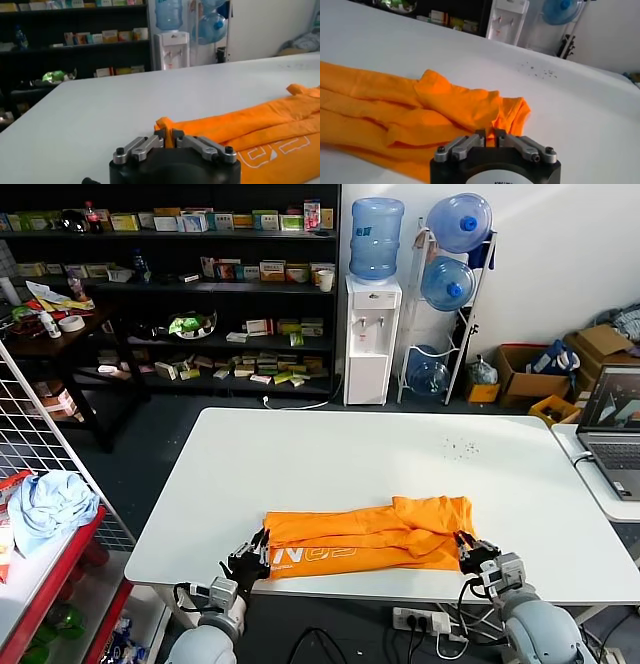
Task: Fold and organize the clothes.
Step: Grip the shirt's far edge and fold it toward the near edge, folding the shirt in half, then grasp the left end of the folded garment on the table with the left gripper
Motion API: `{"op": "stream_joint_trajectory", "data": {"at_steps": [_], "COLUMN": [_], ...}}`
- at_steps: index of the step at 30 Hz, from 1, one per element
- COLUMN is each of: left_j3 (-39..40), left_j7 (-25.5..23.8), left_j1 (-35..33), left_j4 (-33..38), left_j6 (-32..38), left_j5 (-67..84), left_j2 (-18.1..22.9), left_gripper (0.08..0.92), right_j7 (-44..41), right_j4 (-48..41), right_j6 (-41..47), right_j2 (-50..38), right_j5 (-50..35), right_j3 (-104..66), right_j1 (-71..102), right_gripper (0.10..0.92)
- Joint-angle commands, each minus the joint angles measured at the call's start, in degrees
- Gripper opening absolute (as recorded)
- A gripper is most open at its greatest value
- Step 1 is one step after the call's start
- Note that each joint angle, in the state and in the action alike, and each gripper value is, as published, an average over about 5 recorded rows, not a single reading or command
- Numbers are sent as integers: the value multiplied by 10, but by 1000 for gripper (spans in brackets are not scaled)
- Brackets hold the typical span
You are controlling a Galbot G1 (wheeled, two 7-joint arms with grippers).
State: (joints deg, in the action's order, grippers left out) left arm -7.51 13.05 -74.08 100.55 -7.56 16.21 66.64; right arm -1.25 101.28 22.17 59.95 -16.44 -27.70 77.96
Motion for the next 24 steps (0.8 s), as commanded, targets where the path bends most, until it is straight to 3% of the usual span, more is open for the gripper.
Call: {"op": "stream_joint_trajectory", "data": {"at_steps": [1,15,20,24], "left_j3": [-16,-11,-8,-7], "left_j7": [-8,-2,6,5], "left_j1": [-29,28,38,42], "left_j4": [15,-57,-74,-79], "left_j6": [20,-13,-25,-23], "left_j5": [40,147,153,152], "left_j2": [6,41,49,52], "left_gripper": [277,684,803,806], "right_j7": [11,17,15,15], "right_j4": [32,62,67,67], "right_j6": [-26,-33,-30,-28], "right_j2": [6,5,8,9], "right_j5": [12,6,7,7], "right_j3": [-5,-7,-6,-6], "right_j1": [35,46,50,52], "right_gripper": [362,758,819,822]}}
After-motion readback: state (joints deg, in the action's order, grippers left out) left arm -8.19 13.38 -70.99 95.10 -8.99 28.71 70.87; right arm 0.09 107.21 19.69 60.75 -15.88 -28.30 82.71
